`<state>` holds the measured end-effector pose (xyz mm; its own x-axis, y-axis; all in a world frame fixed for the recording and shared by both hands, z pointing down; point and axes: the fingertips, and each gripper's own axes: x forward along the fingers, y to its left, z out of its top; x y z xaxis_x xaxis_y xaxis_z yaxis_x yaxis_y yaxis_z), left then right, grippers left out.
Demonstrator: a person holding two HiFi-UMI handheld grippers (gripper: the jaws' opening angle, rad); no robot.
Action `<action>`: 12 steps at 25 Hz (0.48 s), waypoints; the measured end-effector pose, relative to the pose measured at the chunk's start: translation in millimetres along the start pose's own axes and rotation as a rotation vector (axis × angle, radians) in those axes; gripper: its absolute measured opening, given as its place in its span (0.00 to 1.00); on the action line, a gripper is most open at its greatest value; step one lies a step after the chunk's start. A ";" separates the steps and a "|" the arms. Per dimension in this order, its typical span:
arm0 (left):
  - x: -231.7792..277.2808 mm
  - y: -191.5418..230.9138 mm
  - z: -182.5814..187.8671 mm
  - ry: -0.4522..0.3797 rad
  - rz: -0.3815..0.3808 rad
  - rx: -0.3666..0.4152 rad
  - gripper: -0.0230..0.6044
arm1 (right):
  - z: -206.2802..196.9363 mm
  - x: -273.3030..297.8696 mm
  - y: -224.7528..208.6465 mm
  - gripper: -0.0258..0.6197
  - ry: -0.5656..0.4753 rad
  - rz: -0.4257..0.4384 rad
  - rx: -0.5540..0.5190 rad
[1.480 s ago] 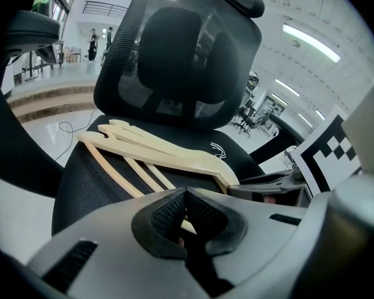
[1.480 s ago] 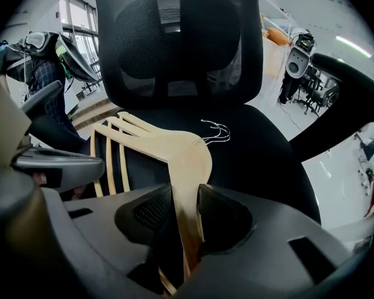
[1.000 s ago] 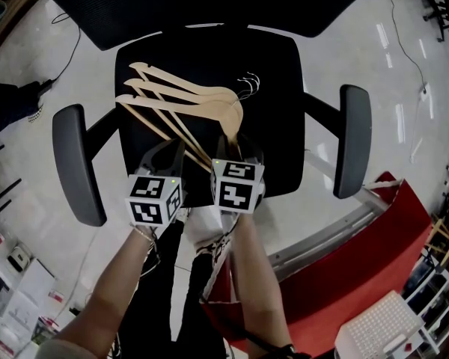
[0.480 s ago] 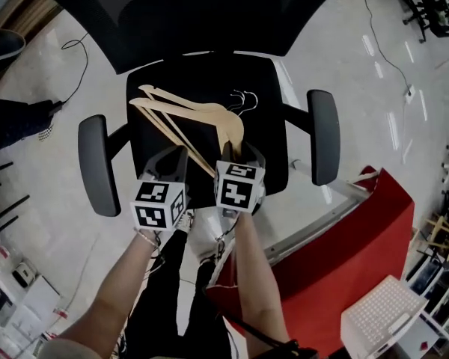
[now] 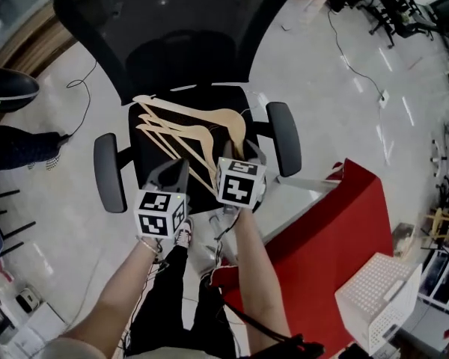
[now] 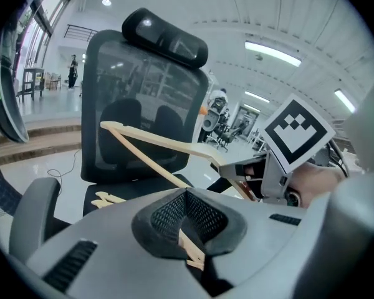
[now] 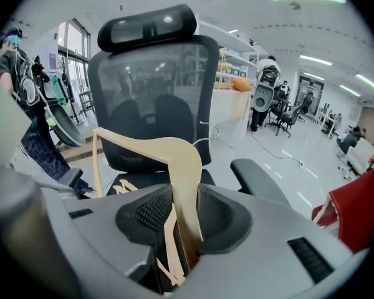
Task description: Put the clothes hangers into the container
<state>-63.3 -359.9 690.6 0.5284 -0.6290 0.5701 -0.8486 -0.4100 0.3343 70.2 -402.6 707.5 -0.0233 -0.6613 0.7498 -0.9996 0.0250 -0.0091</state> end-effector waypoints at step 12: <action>-76.9 -69.2 118.4 -0.167 -0.059 0.116 0.04 | 109.3 -141.4 -30.0 0.25 -0.220 -0.080 0.053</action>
<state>-42.5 -361.4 534.8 0.5823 -0.6984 0.4162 -0.8126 -0.5168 0.2696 102.1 -391.8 529.4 0.0592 -0.8072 0.5873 -0.9976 -0.0694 0.0051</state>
